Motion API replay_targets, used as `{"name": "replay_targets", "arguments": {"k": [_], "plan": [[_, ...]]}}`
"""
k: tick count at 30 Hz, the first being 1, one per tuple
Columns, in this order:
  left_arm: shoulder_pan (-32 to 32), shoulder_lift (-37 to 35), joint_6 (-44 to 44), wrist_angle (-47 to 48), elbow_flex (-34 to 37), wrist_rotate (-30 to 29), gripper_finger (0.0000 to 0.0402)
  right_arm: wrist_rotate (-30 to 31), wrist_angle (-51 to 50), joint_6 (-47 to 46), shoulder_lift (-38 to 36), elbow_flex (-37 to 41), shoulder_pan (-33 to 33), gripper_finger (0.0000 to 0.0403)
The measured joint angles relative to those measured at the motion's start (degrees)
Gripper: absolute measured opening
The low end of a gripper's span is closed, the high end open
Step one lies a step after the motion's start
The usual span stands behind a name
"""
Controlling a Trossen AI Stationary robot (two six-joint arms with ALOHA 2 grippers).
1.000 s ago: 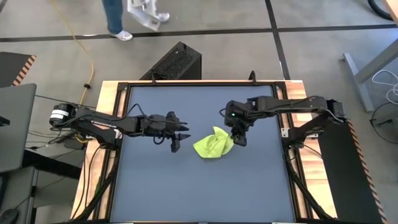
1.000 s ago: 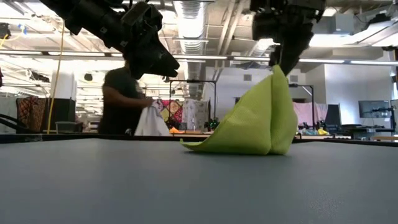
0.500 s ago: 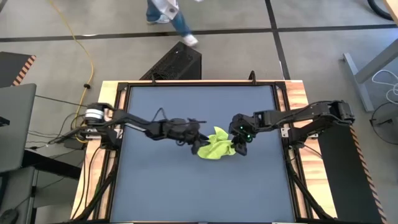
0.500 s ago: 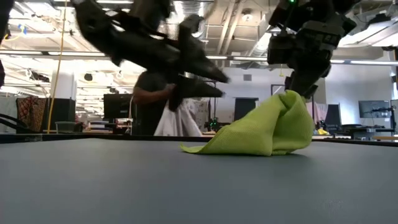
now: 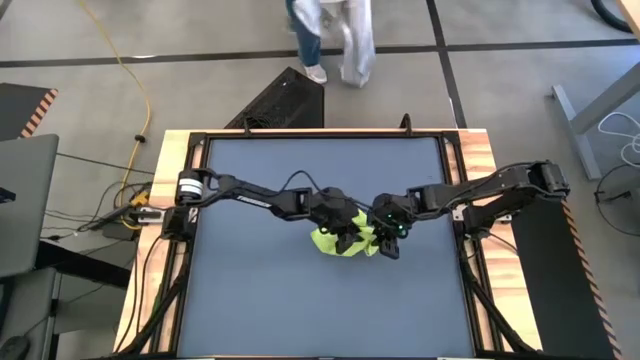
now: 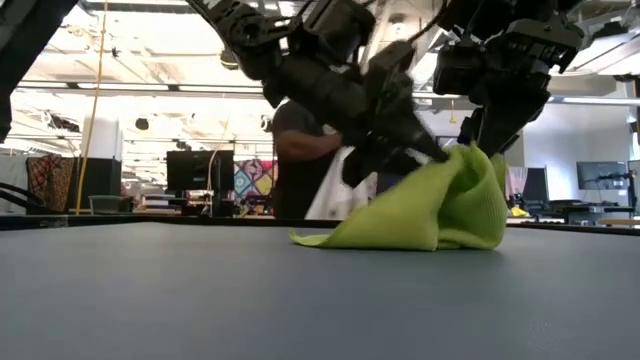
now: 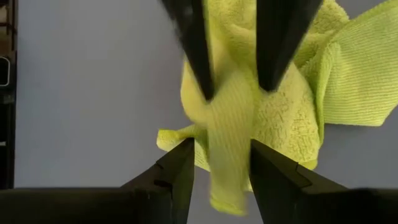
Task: Roll towel
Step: Roll the green microfiber towel
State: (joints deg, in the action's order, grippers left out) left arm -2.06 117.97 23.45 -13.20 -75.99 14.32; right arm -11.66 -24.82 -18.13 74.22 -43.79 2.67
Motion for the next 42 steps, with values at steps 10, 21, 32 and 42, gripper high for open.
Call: {"name": "replay_targets", "arguments": {"k": [10, 21, 32, 42], "plan": [[1.0, 0.2, -1.6, 1.3, -0.4, 4.8, 0.0071, 0.3, 0.0, -0.3, 0.0, 0.0, 0.4, 0.017], [-0.6, -7.0, -5.9, 11.5, -0.4, 3.4, 0.0, -0.3, -2.3, -0.5, -0.1, -0.1, 0.3, 0.017], [-1.7, -19.8, -15.2, 42.8, -0.4, -8.5, 0.0, 0.2, -6.0, -2.3, -0.1, -0.1, 0.6, 0.017], [1.4, -19.4, -15.7, 48.9, -0.3, -13.6, 0.0, 13.6, 23.5, -5.6, 0.1, 5.4, 4.8, 0.017]]}}
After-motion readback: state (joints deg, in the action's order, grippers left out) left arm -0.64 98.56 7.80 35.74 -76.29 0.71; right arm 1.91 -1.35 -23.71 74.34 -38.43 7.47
